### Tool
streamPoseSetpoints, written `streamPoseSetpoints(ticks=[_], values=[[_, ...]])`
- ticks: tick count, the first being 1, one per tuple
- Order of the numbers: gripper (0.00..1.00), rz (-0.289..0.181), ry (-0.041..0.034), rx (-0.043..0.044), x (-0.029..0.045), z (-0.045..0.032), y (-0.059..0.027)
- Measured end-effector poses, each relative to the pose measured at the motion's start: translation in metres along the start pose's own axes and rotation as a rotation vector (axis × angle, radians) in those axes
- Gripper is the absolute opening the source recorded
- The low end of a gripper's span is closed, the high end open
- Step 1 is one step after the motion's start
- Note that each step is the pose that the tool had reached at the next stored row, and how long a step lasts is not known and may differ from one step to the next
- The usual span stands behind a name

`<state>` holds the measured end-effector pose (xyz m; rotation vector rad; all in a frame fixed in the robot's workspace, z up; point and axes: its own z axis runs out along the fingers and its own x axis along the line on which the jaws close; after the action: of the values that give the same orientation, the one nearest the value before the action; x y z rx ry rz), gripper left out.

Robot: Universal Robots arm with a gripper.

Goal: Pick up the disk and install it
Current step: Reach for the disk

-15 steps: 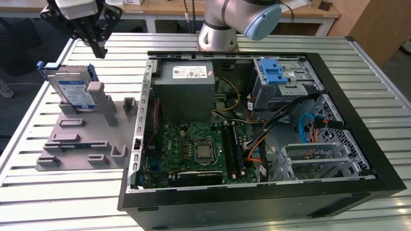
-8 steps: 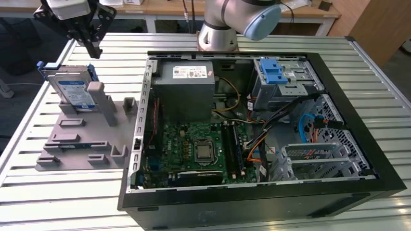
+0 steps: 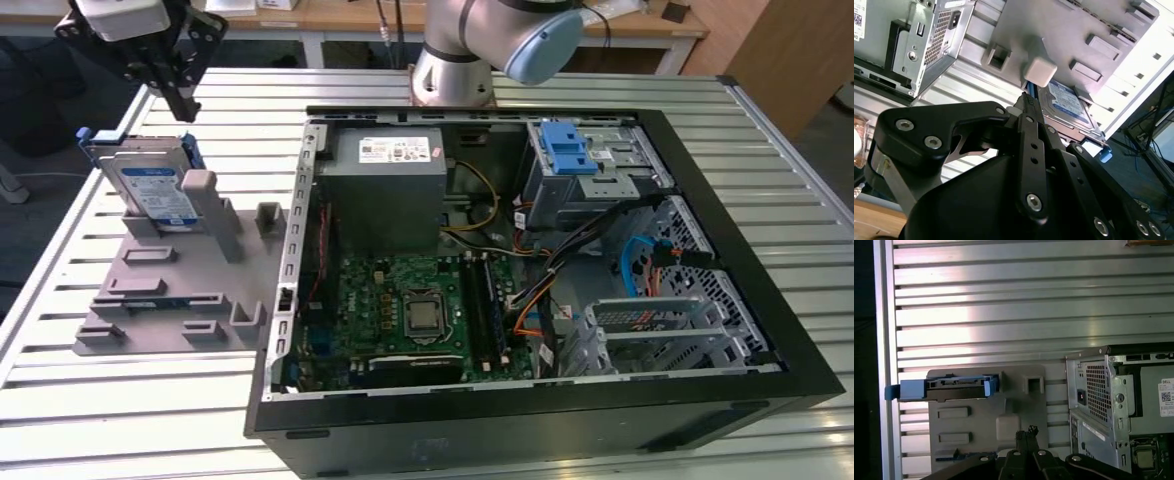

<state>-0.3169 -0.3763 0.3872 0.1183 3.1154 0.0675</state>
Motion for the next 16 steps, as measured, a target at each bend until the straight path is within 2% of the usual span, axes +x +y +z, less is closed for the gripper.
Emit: streamPoseSetpoints(ticks=[16], values=[[0.11,0.0,0.0006,0.0,0.0249,0.0011,0.0003]])
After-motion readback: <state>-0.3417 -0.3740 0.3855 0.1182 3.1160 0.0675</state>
